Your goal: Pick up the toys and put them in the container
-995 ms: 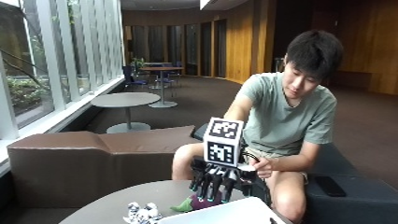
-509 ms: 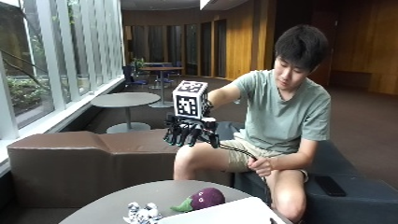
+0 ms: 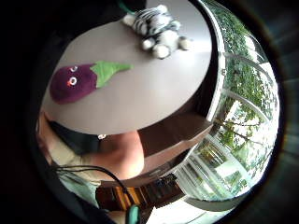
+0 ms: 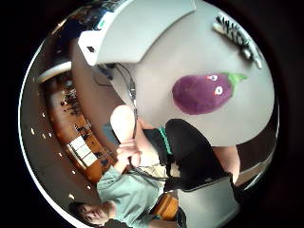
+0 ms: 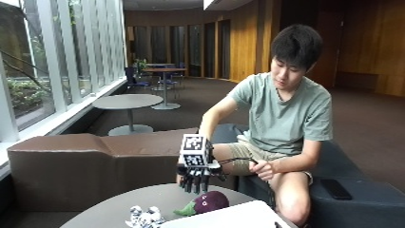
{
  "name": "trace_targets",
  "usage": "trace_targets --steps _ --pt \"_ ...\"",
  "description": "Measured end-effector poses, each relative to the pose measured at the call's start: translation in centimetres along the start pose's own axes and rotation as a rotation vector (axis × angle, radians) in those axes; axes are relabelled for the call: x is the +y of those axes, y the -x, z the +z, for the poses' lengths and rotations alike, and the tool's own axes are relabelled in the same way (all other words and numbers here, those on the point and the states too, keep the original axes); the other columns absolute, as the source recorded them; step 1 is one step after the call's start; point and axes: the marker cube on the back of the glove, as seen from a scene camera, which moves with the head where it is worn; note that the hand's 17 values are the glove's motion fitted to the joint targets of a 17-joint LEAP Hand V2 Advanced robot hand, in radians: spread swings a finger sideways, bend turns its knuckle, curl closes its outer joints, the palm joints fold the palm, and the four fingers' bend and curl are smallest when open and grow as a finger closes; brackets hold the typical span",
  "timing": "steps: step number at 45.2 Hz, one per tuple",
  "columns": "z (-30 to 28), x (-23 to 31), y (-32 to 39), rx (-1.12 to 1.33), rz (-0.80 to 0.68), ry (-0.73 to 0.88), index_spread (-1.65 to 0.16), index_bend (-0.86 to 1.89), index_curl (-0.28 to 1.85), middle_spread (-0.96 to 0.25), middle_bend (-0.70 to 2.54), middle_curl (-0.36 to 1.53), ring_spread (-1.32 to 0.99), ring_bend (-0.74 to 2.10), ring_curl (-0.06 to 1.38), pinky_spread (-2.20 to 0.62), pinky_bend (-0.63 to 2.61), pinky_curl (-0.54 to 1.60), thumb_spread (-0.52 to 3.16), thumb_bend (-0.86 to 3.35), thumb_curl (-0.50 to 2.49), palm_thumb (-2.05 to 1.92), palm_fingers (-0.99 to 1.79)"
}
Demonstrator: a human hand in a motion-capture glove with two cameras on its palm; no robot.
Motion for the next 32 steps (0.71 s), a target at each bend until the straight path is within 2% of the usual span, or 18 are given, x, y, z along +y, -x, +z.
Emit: trace_targets --steps 7,12,16,22,23,24,27,29,30,32 --pt "8.8 -1.9 0.6 0.057 -0.060 0.055 -0.19 0.07 0.21 -0.02 0.13 0.27 -0.02 0.28 0.33 0.02 0.72 0.45 1.31 -0.02 0.39 0.03 -0.26" --pt "10.9 -3.7 1.2 0.192 -0.091 -0.056 -0.20 0.10 0.21 -0.03 0.16 0.27 -0.03 0.29 0.33 0.02 0.65 0.42 1.28 -0.01 0.39 0.06 -0.20" --pt "10.4 -4.5 1.2 0.200 -0.094 -0.117 -0.20 0.10 0.20 -0.05 0.22 0.30 -0.06 0.43 0.36 0.01 0.62 0.41 1.27 0.03 0.41 0.17 0.03" --pt "10.3 -5.5 1.5 0.098 -0.083 -0.128 -0.22 0.19 0.21 -0.11 0.55 0.40 -0.17 0.61 0.39 -0.02 0.45 0.33 1.31 0.10 0.44 0.33 0.43" --pt "10.3 -5.7 1.6 0.076 -0.076 -0.133 -0.22 0.16 0.20 -0.11 0.53 0.39 -0.17 0.60 0.38 -0.02 0.46 0.33 1.31 0.10 0.44 0.33 0.37" --pt "10.4 -5.9 1.7 0.053 -0.068 -0.139 -0.23 0.23 0.23 -0.12 0.60 0.43 -0.20 0.69 0.42 -0.05 0.41 0.33 1.32 0.12 0.46 0.36 0.52" --pt "10.8 -6.3 1.9 -0.012 -0.042 -0.158 -0.23 0.19 0.23 -0.16 0.62 0.45 -0.24 0.83 0.45 -0.12 0.43 0.32 1.25 0.15 0.51 0.47 0.66" --pt "10.9 -6.4 2.0 -0.039 -0.021 -0.180 -0.25 0.19 0.23 -0.17 0.67 0.47 -0.27 0.92 0.49 -0.18 0.56 0.36 1.16 0.16 0.55 0.53 0.92" --pt "10.9 -6.5 2.1 -0.051 -0.008 -0.193 -0.25 0.18 0.22 -0.18 0.66 0.47 -0.28 0.90 0.47 -0.19 0.51 0.32 1.16 0.16 0.55 0.54 0.80" --pt "10.9 -6.5 2.4 -0.069 0.015 -0.216 -0.26 0.20 0.23 -0.19 0.73 0.51 -0.30 1.02 0.53 -0.24 0.65 0.38 1.09 0.16 0.58 0.57 1.09"
